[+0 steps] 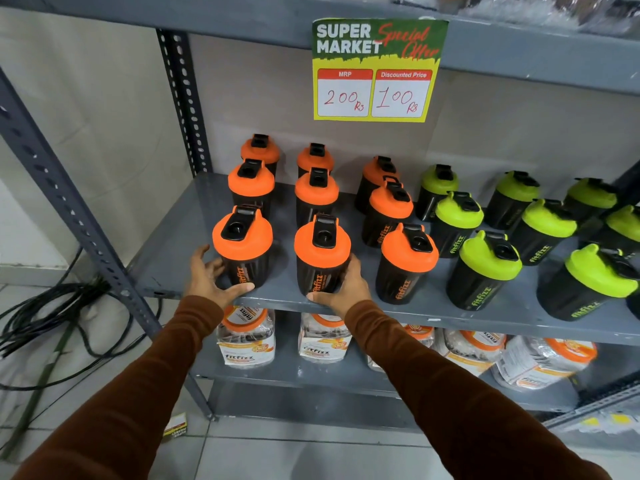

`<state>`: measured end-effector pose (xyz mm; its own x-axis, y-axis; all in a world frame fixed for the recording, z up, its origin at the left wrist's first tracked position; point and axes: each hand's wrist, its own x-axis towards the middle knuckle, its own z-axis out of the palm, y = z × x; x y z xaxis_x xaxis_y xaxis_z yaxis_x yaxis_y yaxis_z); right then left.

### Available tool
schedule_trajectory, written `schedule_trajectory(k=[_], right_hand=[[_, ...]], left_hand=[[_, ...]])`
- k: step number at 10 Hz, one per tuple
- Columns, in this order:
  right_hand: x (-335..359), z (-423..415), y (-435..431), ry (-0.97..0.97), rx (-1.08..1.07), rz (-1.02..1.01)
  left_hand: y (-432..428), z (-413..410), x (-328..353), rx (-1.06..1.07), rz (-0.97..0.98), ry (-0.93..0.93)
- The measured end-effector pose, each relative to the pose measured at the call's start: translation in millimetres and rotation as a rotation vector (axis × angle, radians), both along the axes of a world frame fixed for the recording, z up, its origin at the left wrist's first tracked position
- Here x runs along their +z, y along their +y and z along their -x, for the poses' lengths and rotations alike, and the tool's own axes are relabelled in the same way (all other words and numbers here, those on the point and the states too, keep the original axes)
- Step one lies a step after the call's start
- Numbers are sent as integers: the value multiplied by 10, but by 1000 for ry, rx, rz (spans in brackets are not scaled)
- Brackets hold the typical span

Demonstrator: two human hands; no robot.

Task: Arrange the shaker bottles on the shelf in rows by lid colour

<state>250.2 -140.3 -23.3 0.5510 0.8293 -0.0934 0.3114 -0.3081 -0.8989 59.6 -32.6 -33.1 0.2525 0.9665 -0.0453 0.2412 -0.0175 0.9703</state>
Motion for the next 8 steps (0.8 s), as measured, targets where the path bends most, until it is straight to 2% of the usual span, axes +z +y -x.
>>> schedule_trajectory(k=[5,7,8], right_hand=[[-42,-23,-14,7,32,31],[-74,-1,-225,-6,60,36],[-115,92,-489,-139,128,93]], left_hand=[[19,24,-131,-26,-50,96],[-373,-33,-180,125,-166,94],[-644,-48,-292,211,-353,267]])
